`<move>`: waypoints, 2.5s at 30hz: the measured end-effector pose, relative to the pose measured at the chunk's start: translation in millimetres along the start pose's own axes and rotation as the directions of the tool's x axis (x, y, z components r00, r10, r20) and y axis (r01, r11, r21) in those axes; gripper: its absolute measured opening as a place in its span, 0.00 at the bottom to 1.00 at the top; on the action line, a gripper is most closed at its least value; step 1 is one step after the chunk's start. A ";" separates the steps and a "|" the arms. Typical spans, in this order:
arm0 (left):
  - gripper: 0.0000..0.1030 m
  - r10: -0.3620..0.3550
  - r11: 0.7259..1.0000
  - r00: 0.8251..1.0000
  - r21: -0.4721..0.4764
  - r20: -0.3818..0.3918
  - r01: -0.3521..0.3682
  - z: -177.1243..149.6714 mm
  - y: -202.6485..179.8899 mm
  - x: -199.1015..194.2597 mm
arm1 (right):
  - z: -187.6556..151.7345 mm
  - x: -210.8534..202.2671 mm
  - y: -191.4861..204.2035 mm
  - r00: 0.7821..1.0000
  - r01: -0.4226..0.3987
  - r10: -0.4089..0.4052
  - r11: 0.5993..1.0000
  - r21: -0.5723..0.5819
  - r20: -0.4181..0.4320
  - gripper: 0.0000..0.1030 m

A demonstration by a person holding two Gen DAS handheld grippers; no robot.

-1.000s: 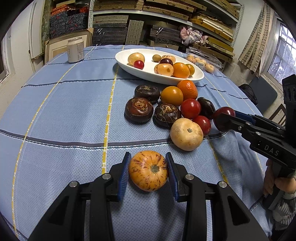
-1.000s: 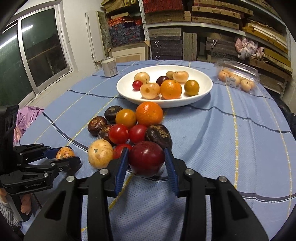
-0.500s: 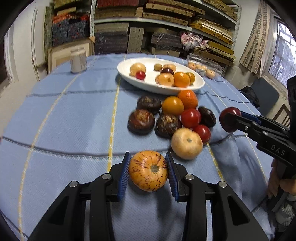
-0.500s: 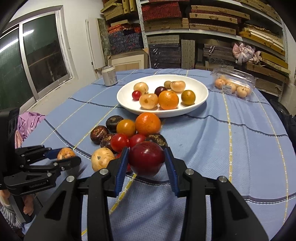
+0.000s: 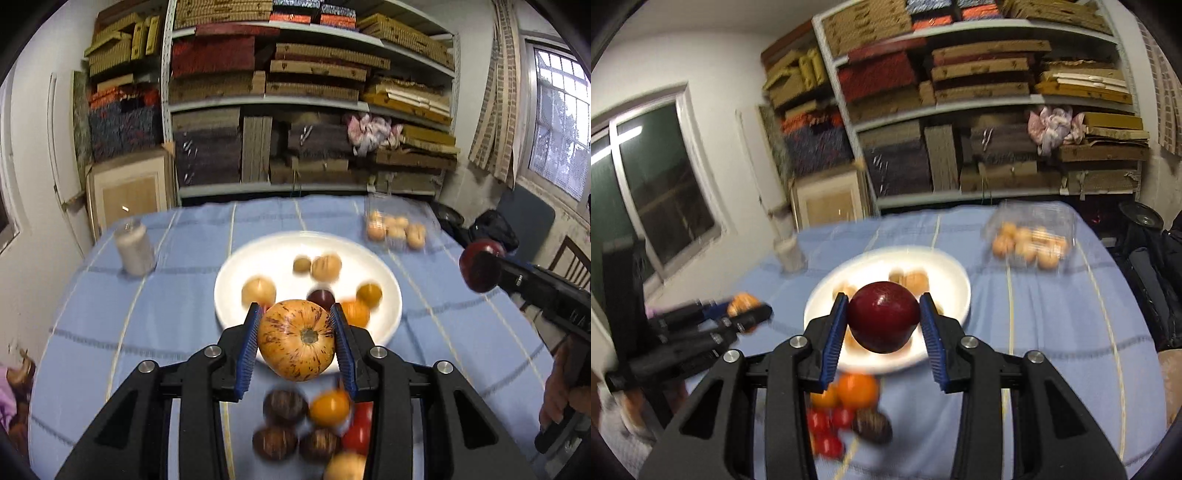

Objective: Organize fruits
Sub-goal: 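Carry both fruits into the white bowl and open both tools, then move both open tools back over the remaining fruit pile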

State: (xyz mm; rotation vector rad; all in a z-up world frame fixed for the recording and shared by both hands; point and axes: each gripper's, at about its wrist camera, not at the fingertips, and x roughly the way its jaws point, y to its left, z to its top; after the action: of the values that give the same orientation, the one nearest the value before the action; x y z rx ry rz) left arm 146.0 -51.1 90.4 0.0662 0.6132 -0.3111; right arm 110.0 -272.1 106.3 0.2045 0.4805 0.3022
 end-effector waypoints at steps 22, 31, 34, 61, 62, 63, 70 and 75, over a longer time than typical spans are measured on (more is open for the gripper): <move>0.37 0.038 0.999 0.995 0.012 -0.091 -0.037 5.6 15.9 132.5 | 1.5 168.1 -51.4 0.979 0.077 -0.070 0.997 0.026 -0.192 0.38; 0.37 0.053 0.998 0.992 0.052 -0.113 -0.048 -1.1 9.2 143.8 | -7.6 175.6 -50.2 0.974 0.079 -0.075 0.997 0.009 -0.213 0.38; 0.37 0.054 0.998 0.991 0.051 -0.123 -0.048 -2.6 9.4 147.2 | -9.1 177.4 -51.2 0.973 0.078 -0.074 0.997 0.011 -0.217 0.38; 0.69 0.111 0.989 0.993 0.099 -0.025 -0.108 -0.1 -1.6 127.4 | 12.6 140.2 -41.2 0.995 0.019 -0.013 0.998 0.060 -0.103 0.61; 0.70 0.113 0.989 0.993 0.102 -0.019 -0.111 0.6 -2.3 124.8 | 15.6 134.6 -39.6 0.996 0.010 -0.004 0.998 0.065 -0.091 0.62; 0.70 0.116 0.988 0.993 0.105 -0.012 -0.114 1.2 -3.4 121.6 | 17.5 130.0 -38.0 0.997 0.002 0.003 0.998 0.068 -0.082 0.64; 0.81 0.133 0.985 0.990 0.099 0.048 -0.138 2.9 -7.1 78.6 | 26.3 89.0 -10.4 0.997 -0.067 0.069 0.995 0.071 -0.021 0.78; 0.81 0.152 0.984 0.986 0.082 0.068 -0.158 -4.1 -3.6 38.8 | 22.1 63.1 13.4 0.997 -0.074 0.075 0.997 0.034 -0.022 0.79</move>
State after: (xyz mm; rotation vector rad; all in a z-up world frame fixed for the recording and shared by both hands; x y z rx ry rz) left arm 172.6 -64.3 64.8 0.1869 0.5303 -0.1882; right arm 170.8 -241.3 102.4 0.2517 0.5021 0.3698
